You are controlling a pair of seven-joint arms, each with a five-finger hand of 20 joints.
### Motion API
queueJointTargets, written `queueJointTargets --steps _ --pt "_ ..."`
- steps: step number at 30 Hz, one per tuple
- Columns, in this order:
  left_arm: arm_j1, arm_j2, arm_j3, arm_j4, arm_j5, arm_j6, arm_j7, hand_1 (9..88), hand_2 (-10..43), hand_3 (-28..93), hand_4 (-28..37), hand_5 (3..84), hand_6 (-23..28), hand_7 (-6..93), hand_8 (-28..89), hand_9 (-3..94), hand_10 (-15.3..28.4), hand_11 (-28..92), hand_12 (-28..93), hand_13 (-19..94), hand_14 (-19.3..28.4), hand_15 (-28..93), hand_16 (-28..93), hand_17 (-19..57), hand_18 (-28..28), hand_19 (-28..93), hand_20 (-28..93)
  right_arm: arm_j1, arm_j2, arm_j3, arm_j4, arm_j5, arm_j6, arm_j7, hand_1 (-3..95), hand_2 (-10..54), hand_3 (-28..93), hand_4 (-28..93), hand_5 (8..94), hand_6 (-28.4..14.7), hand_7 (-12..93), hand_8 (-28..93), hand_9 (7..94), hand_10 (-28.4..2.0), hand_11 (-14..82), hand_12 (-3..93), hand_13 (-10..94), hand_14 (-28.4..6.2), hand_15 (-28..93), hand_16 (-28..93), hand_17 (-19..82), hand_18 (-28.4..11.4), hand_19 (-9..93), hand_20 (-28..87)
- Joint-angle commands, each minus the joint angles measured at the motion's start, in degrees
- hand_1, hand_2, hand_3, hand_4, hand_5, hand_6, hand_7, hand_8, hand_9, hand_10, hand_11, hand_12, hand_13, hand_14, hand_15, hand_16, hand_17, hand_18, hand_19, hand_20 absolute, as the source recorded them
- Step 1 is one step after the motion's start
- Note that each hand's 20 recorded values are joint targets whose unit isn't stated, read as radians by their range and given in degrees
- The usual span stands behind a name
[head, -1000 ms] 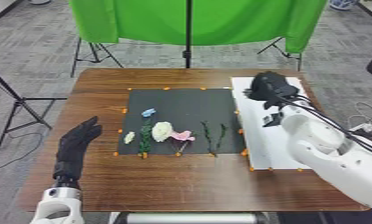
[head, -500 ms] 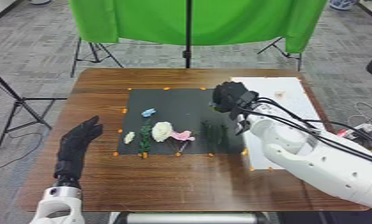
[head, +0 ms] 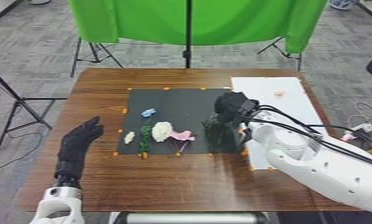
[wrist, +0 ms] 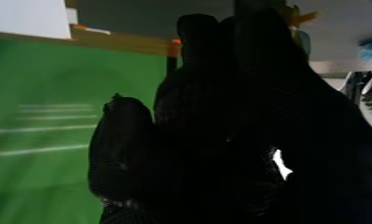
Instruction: Arrange flowers
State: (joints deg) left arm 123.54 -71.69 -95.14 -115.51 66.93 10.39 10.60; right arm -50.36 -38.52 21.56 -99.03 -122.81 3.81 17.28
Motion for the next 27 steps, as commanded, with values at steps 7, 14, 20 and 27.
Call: queueJointTargets --steps 7,14,20,27 --pt "0.4 -0.14 -0.26 0.0 0.56 -0.85 -1.1 20.5 5.1 66 -28.3 44.6 5.1 8.5 -5 43.1 13.0 17 15 30 16.8 22 3 0.6 14.3 9 20 -2.4 2.7 8.4 -6.0 2.1 -10.3 1.3 45.4 -9.5 67 -23 50.7 3.2 14 -10 66.3 -11.2 13.9 17.5 89 -1.9 56 31 62 -9.8 93 51" --pt "0.5 -0.06 -0.29 0.02 0.37 -0.46 -0.8 21.1 4.9 66 -28.3 44.6 5.1 8.6 -5 43.1 13.0 17 15 30 16.8 22 3 0.6 14.3 9 20 -1.6 -0.4 15.1 2.7 1.2 0.9 13.8 44.2 -9.5 67 -21 53.5 2.0 14 -9 64.6 -11.8 11.5 16.6 88 -2.7 54 31 61 -10.5 93 48" --pt "0.5 -0.22 -0.1 0.07 0.38 -0.42 -0.9 21.2 4.8 66 -28.3 44.6 5.1 8.6 -5 43.1 12.9 17 15 30 16.8 22 3 0.6 14.3 9 20 -0.3 -1.7 17.8 10.9 5.7 -11.9 19.2 40.3 -9.5 66 -19 44.0 0.4 8 -7 49.0 -16.4 5.7 13.5 86 -4.8 50 29 58 -11.8 92 41" --pt "0.1 -0.35 -0.07 0.2 0.48 -0.4 -0.8 21.3 4.8 66 -28.3 44.6 5.1 8.6 -5 43.2 12.9 17 15 30 16.8 22 3 0.6 14.3 9 20 -0.3 -4.2 16.2 19.5 8.2 -14.2 18.6 38.3 -9.5 66 -20 39.9 0.1 7 -6 42.8 -17.1 4.7 13.1 83 -5.8 50 28 56 -12.8 91 39"
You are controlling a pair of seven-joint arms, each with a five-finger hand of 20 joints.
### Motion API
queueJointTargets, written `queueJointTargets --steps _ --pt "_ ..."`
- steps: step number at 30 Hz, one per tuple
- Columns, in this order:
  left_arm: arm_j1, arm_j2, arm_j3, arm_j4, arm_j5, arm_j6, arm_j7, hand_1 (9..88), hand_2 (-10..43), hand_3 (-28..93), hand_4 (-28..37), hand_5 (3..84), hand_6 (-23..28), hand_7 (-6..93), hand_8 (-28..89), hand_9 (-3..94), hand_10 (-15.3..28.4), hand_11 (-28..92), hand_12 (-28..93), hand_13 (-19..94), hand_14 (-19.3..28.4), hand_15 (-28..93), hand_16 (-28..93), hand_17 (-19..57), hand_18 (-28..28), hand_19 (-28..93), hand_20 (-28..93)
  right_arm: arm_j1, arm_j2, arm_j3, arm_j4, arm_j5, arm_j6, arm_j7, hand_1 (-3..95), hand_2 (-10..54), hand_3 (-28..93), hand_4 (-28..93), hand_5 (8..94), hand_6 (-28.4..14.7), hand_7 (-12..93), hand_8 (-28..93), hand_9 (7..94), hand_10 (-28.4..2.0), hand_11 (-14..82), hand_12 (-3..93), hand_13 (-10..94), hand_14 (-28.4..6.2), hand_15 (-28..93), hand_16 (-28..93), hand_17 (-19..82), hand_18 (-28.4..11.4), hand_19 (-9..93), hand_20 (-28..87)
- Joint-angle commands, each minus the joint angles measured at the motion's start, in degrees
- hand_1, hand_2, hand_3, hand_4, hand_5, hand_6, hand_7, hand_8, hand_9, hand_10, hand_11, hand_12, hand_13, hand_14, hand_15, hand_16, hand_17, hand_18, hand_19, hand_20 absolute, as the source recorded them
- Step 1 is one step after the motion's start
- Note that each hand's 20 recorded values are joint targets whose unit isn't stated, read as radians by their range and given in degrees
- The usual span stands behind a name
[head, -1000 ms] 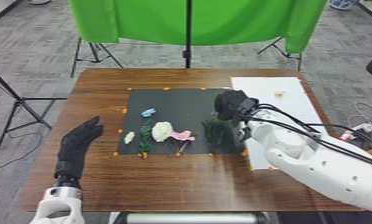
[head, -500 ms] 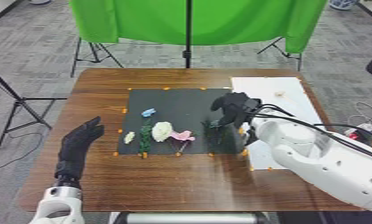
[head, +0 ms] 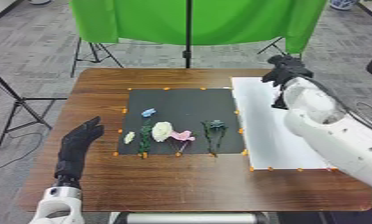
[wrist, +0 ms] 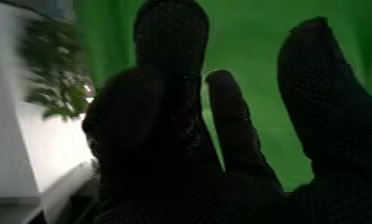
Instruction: Arrange flowers
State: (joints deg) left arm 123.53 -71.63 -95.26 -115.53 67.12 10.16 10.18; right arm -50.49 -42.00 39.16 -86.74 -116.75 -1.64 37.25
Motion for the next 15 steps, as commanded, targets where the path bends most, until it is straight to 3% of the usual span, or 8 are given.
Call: queueJointTargets --steps 1,6,8,11,13,15 --pt "0.1 -0.43 0.07 0.22 0.24 -0.29 -0.36 21.3 4.8 66 -28.3 44.6 5.1 8.6 -5 43.2 12.9 17 15 30 16.8 22 3 0.6 14.3 9 20 0.0 -1.1 -2.0 8.3 1.9 -8.4 -1.2 38.2 -9.5 66 -20 39.8 0.2 7 -6 43.0 -17.0 4.8 13.2 83 -5.9 50 28 56 -12.9 91 39" --pt "0.1 -0.49 0.13 0.29 0.2 -0.53 -0.23 21.3 4.8 66 -28.3 44.6 5.1 8.6 -5 43.2 13.0 17 15 30 16.9 22 3 0.6 14.3 9 20 0.1 -2.8 -4.2 13.0 0.7 -5.8 -3.0 39.7 -9.5 66 -20 40.9 1.1 9 -6 45.1 -16.4 5.4 13.4 84 -5.2 51 28 56 -12.3 91 38" --pt "0.1 -0.55 0.14 0.32 0.31 -0.58 -0.21 21.4 4.8 66 -28.3 44.6 5.1 8.7 -5 43.2 13.0 17 15 30 16.9 22 3 0.6 14.3 9 20 -0.3 -2.7 -5.4 13.9 0.0 -1.9 -3.7 41.5 -9.5 66 -21 42.6 2.1 11 -7 47.5 -15.4 5.9 13.5 85 -4.6 51 27 57 -11.7 92 37" --pt "0.1 -0.44 0.12 0.32 0.21 -0.46 -0.12 21.4 4.8 66 -28.3 44.7 5.1 8.7 -5 43.2 12.9 17 15 30 16.8 22 3 0.6 14.3 9 20 -1.0 -2.4 -7.2 14.8 -1.5 4.9 -5.4 45.7 -9.5 66 -22 48.3 2.9 14 -9 55.1 -12.8 7.5 13.6 87 -3.7 51 27 59 -11.0 93 37" --pt "0.1 -0.46 0.11 0.32 0.14 -0.31 -0.16 21.4 4.8 66 -28.3 44.7 5.1 8.7 -5 43.2 13.0 17 15 30 16.8 22 3 0.6 14.3 9 20 -1.2 -2.3 -8.6 15.6 -2.0 10.3 -6.3 48.7 -9.5 67 -23 57.0 3.8 16 -11 64.7 -11.4 10.2 13.9 89 -2.5 51 28 61 -10.6 93 40" --pt "0.3 -0.59 -0.03 0.26 0.21 -0.32 -0.04 21.4 4.7 66 -28.3 44.6 5.1 8.7 -5 43.2 13.0 17 15 30 16.8 22 3 0.6 14.3 9 20 -1.5 -2.0 -9.6 15.8 -2.6 14.6 -7.8 52.8 -9.5 62 -24 63.5 3.3 17 -4 70.2 -10.6 11.5 15.4 91 -2.0 52 30 62 -10.6 93 43"
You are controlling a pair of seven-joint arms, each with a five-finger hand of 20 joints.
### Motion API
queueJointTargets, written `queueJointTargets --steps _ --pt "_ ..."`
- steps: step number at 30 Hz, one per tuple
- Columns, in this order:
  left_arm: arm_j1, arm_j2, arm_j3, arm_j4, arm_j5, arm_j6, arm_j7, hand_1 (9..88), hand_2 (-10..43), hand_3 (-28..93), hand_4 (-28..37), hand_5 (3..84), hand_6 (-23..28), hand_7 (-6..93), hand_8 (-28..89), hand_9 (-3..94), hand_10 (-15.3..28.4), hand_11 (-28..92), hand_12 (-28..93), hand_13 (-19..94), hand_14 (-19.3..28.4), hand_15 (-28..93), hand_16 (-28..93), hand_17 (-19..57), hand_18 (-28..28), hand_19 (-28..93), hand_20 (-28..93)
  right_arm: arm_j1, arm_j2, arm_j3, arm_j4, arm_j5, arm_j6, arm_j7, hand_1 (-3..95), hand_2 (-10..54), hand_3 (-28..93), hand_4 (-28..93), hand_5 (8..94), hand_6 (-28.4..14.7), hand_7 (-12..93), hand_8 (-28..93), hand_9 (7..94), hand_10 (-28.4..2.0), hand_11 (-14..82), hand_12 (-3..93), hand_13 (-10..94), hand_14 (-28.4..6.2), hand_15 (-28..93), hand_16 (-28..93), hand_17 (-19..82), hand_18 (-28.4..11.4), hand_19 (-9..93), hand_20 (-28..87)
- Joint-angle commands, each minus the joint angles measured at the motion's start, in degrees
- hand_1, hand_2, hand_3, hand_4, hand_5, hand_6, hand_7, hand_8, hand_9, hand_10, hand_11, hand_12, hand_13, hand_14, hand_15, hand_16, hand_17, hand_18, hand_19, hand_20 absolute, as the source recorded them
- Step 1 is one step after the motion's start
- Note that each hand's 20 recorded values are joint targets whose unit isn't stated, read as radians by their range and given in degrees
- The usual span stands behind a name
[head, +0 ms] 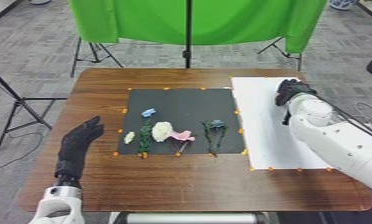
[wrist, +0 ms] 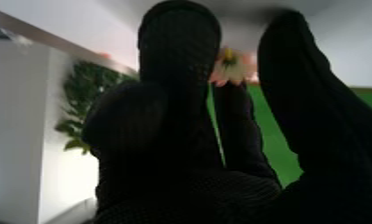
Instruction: Arrange flowers
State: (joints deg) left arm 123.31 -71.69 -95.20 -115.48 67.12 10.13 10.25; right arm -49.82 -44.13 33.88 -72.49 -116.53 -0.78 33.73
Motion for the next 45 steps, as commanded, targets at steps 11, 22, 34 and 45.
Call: queueJointTargets --steps 11,22,34,45 --pt "1.0 -0.46 -0.55 -0.02 0.25 -0.46 -0.52 21.4 4.7 66 -28.3 44.6 5.0 8.8 -5 43.2 12.9 17 15 30 16.8 22 3 0.6 14.3 9 20 -14.5 9.5 4.8 -25.4 0.0 10.8 -6.6 59.2 -9.5 57 -24 80.1 2.9 21 6 89.0 -8.4 9.1 29.2 94 -0.6 54 31 66 -10.0 93 51" --pt "-0.1 -0.14 -0.06 0.3 0.6 -1.35 -0.89 21.5 4.8 66 -28.3 44.6 5.1 8.6 -5 43.1 13.0 17 15 30 16.8 22 3 0.6 14.3 9 20 -20.0 7.1 4.6 -32.2 2.1 7.7 -8.8 59.3 -9.5 57 -23 80.1 2.7 20 7 88.8 -8.6 8.1 29.6 94 -0.8 54 32 66 -10.0 93 52" --pt "0.1 -0.09 -0.21 0.25 0.68 -1.47 -1.31 21.8 4.4 66 -28.3 44.6 5.1 8.7 -5 43.1 13.0 17 15 30 16.8 22 3 0.6 14.3 9 19 -26.9 8.3 11.1 -37.2 4.6 2.5 -9.4 50.7 -9.5 58 -18 71.2 1.7 17 4 80.0 -11.0 16.4 19.9 92 -1.6 53 33 64 -9.9 93 50" --pt "0.0 -0.21 0.05 0.36 0.82 -1.87 -0.76 22.6 3.9 66 -27.9 44.6 4.9 8.9 -5 43.2 13.0 17 15 30 16.8 22 3 0.6 14.3 9 20 -42.5 4.9 32.7 -45.4 7.6 2.6 -8.5 35.0 -9.5 61 -17 57.0 -0.7 10 -8 78.1 -12.6 17.1 17.3 93 -2.6 51 33 66 -10.0 93 52"
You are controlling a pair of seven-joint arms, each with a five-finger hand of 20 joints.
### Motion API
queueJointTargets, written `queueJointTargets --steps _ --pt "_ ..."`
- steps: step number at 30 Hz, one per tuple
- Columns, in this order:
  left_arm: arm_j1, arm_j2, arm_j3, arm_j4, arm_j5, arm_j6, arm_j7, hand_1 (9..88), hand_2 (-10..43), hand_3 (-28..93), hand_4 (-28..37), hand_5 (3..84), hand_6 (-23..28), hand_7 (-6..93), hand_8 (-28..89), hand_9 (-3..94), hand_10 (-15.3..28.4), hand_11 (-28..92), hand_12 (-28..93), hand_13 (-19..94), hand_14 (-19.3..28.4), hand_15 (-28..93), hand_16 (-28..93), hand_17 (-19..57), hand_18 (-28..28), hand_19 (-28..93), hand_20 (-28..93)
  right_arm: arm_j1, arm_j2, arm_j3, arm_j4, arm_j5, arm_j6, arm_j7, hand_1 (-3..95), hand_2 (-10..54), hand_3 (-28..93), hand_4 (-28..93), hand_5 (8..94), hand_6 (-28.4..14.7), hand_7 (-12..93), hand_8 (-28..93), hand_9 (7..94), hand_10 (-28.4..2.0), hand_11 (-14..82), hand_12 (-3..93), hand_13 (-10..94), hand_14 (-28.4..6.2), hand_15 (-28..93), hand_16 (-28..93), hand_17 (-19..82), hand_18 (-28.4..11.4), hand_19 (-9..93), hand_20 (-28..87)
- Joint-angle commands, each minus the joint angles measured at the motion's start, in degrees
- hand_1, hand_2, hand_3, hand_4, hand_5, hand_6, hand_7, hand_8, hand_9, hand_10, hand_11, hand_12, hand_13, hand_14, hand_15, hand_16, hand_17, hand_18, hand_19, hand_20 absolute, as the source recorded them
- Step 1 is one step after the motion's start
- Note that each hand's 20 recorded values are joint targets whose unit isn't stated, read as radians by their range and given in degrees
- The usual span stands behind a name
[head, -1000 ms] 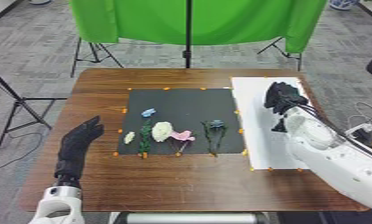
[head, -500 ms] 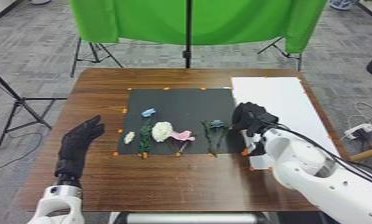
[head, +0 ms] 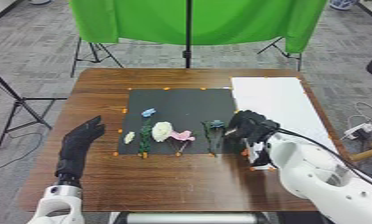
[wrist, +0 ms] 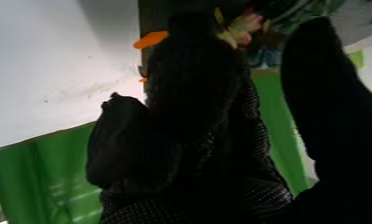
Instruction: Arrange flowers
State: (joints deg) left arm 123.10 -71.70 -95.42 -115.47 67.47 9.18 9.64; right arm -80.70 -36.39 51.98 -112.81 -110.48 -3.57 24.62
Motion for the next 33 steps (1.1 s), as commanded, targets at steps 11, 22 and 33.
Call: queueJointTargets --steps 11,22,33 --pt "0.4 0.03 1.38 -2.19 -0.58 -0.53 6.13 23.3 2.4 68 -26.8 45.3 4.9 9.2 -5 44.2 13.1 18 15 31 16.8 22 3 1.4 14.0 8 19 -34.6 -24.3 32.0 -4.9 52.7 19.2 -43.0 11.5 -1.0 75 -17 42.5 0.7 9 -7 42.2 -14.0 4.5 11.5 30 -12.8 7 16 15 -13.5 5 26" --pt "-0.1 0.09 2.22 -3.97 -0.67 -2.14 7.55 23.4 1.0 68 -25.0 45.9 4.7 9.7 -6 44.8 13.2 18 15 33 16.8 22 2 2.8 13.3 6 19 -41.7 -32.5 34.2 -6.2 52.8 17.6 -45.8 2.7 -0.9 80 -19 36.9 1.8 8 -8 38.2 -12.6 3.6 9.9 25 -10.4 6 11 13 -12.6 2 22" --pt "0.2 0.06 2.25 -4.32 -0.2 -2.22 7.89 23.8 0.4 68 -24.5 46.2 4.5 10.0 -6 45.1 13.1 18 15 33 16.6 22 3 3.7 13.3 7 20 -43.0 -32.5 35.1 -6.7 51.6 17.0 -46.0 2.4 -0.4 80 -19 37.3 1.7 8 -8 38.9 -12.5 3.9 9.9 26 -11.0 7 10 14 -13.4 2 23"
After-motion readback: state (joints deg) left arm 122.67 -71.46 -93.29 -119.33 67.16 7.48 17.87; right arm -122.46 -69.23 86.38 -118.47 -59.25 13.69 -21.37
